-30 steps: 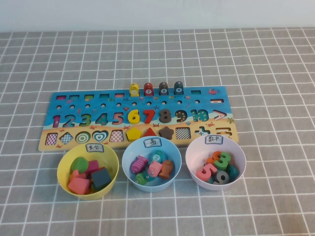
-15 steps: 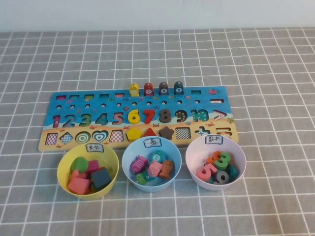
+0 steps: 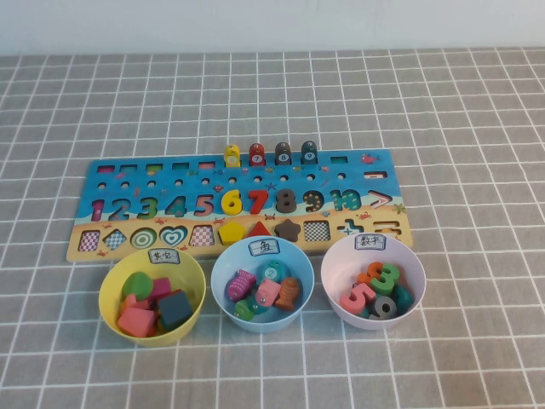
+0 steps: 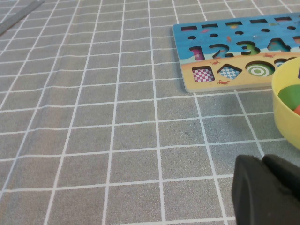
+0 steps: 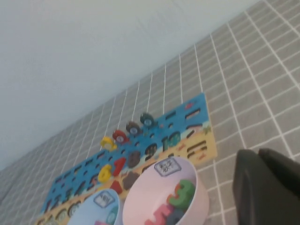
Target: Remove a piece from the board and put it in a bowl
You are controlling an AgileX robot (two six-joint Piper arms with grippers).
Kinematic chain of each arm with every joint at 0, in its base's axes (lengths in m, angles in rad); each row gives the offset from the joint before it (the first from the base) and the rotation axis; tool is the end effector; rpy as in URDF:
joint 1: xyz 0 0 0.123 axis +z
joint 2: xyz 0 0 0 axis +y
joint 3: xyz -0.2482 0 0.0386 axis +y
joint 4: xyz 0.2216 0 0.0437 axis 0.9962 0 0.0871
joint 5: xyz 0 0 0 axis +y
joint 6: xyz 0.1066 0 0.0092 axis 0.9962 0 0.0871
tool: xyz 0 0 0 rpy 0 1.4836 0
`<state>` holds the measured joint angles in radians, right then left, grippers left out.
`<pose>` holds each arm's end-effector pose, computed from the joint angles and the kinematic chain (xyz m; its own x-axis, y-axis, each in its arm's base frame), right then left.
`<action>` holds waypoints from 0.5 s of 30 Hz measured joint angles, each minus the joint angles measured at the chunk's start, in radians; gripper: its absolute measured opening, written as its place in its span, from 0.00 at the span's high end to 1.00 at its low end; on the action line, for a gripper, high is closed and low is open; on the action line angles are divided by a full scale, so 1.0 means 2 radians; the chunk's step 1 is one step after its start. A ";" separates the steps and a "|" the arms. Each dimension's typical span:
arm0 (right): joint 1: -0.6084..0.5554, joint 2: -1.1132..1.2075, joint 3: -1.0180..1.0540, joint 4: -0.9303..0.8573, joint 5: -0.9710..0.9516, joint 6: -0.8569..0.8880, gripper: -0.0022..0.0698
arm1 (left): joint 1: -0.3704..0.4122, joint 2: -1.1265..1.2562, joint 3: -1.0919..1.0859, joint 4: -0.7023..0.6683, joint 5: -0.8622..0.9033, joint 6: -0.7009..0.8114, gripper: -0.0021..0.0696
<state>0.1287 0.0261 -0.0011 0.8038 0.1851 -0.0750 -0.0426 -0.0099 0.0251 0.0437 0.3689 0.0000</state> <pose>0.0788 0.0246 0.1990 -0.2203 0.6306 -0.7441 -0.1504 0.7318 0.6647 0.0759 -0.0015 0.1681 -0.2906 0.0532 -0.9554 0.0394 0.9983 0.0436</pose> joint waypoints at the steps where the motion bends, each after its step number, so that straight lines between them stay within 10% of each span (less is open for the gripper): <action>1: 0.000 0.015 -0.011 0.000 0.014 0.000 0.99 | 0.000 0.000 0.000 0.000 0.000 0.000 0.97; 15: 0.000 0.336 -0.266 -0.144 0.302 0.000 0.99 | 0.000 0.000 0.000 0.000 0.000 0.000 0.97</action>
<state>0.1287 0.6980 -0.5322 0.5168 0.7883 -0.0750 -0.0426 -0.0099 0.0251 0.0437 0.3689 0.0000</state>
